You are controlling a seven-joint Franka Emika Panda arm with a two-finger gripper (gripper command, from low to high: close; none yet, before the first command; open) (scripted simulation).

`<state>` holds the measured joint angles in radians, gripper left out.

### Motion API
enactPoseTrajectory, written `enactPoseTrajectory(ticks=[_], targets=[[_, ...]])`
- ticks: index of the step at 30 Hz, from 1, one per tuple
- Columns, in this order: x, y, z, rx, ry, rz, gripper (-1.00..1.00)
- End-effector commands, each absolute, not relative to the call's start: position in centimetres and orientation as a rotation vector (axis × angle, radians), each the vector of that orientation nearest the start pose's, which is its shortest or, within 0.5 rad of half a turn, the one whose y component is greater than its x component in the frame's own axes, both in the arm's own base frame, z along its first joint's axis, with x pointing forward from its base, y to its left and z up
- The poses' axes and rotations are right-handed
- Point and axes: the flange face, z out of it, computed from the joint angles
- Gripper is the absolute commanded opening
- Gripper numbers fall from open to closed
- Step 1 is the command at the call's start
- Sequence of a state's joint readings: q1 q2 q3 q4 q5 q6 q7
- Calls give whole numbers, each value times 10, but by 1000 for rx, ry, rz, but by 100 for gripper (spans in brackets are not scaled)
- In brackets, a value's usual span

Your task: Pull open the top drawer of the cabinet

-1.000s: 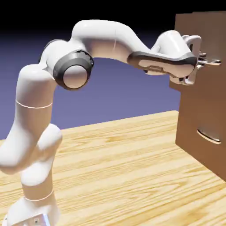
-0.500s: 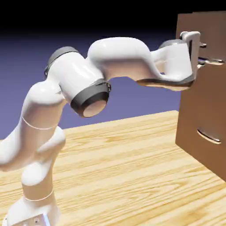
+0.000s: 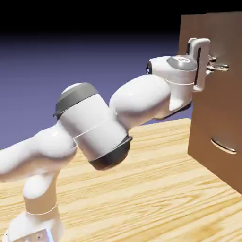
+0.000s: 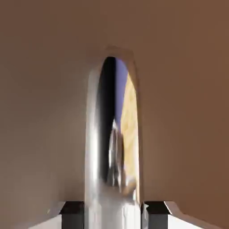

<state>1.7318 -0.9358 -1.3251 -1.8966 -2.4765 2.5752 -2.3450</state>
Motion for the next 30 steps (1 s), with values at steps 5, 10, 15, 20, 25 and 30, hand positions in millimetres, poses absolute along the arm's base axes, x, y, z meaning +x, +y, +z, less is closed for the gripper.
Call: enactPoseTrajectory(ticks=[5,10,15,20,25,30], targets=[[586,13,582,-613,1485,-612,-100],[594,12,583,-613,1485,-611,-100],[599,13,588,-615,1481,-613,-100],[599,14,590,-618,1478,-616,-100],[595,14,590,-617,1478,-617,-100],[587,12,586,-615,1484,-613,-100]])
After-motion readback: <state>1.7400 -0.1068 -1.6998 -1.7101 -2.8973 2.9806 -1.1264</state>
